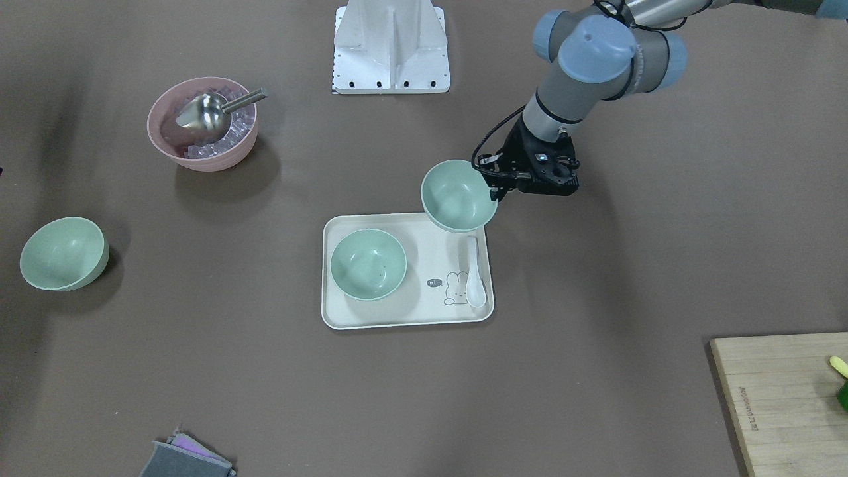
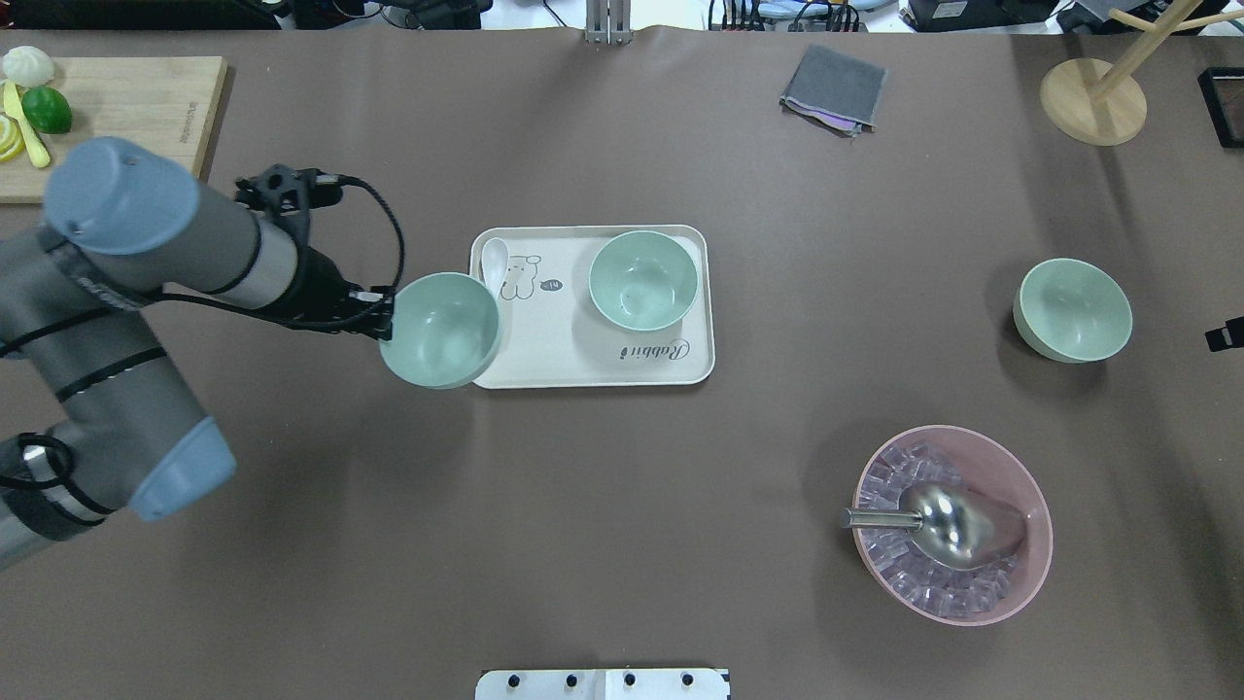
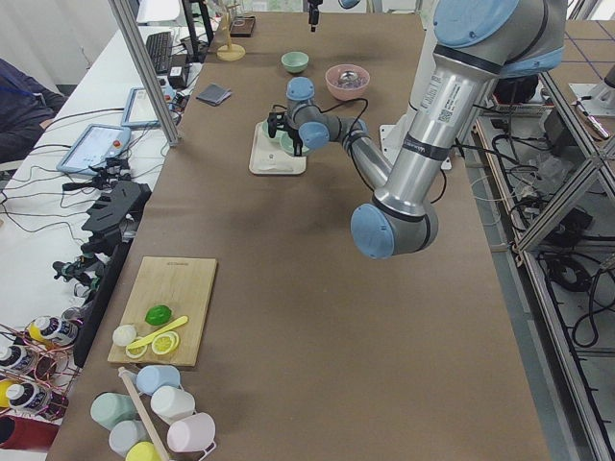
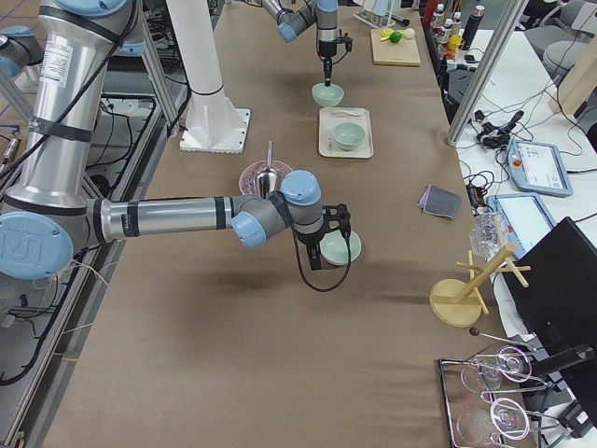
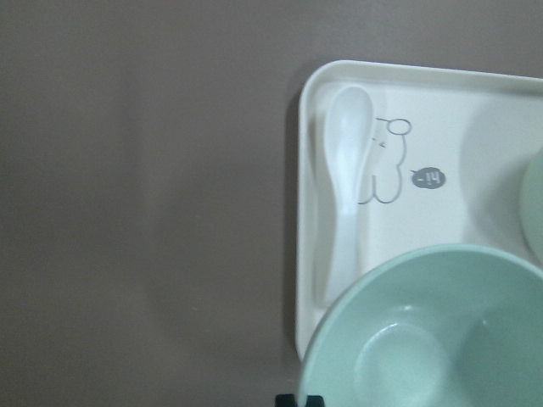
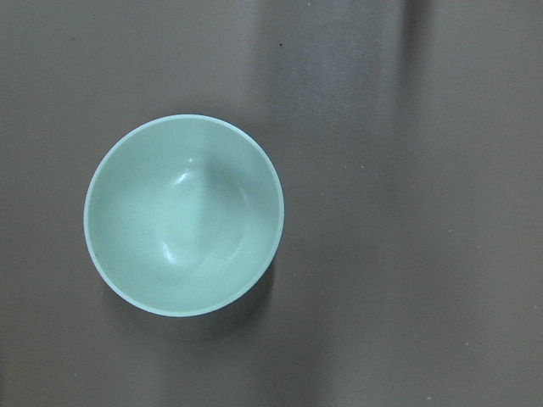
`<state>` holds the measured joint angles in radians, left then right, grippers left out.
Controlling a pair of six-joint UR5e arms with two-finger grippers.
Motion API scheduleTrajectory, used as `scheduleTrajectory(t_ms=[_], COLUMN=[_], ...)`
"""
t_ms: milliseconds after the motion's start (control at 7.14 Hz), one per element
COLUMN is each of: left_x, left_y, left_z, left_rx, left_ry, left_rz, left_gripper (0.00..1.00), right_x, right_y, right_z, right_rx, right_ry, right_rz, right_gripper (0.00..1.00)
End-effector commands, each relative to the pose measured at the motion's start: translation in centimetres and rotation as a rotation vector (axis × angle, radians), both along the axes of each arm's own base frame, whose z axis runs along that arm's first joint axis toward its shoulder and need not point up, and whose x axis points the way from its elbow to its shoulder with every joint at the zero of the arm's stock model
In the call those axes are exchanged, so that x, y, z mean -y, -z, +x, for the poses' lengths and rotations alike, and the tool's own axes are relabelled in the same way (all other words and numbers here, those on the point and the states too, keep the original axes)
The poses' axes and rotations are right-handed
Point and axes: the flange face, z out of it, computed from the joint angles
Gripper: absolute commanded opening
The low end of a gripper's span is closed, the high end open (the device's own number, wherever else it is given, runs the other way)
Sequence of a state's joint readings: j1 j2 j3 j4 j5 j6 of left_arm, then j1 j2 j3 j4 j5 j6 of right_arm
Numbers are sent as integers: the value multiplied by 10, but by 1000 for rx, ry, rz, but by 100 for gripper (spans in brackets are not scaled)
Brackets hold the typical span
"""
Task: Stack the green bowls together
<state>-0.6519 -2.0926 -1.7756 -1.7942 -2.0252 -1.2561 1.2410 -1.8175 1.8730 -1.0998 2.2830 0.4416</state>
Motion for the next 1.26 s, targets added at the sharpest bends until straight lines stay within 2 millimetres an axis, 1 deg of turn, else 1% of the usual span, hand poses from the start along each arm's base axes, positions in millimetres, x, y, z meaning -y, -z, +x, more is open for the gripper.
scheduleTrajectory(t_ms=[0,140,280,420,560,840,1120], left_x=[25,38,49,60,62,59,60], left_y=[59,78,90,97,99,89,88], left_z=[52,71,88,102,110,124,125], left_rx=[-5,-2,12,26,30,57,55], left_ry=[55,79,102,119,116,129,130], left_rz=[-48,-65,-66,-77,-80,-69,-66], left_gripper=[0,0,0,0,0,0,0], right_x=[0,0,0,0,0,0,1], right_y=[0,0,0,1,1,1,1], right_z=[-1,-1,-1,-1,-1,-1,-1], right_rx=[-1,0,-1,1,0,1,1], right_ry=[2,2,3,4,3,4,4], right_rz=[1,2,2,3,3,3,5], right_gripper=[100,100,100,100,100,100,100])
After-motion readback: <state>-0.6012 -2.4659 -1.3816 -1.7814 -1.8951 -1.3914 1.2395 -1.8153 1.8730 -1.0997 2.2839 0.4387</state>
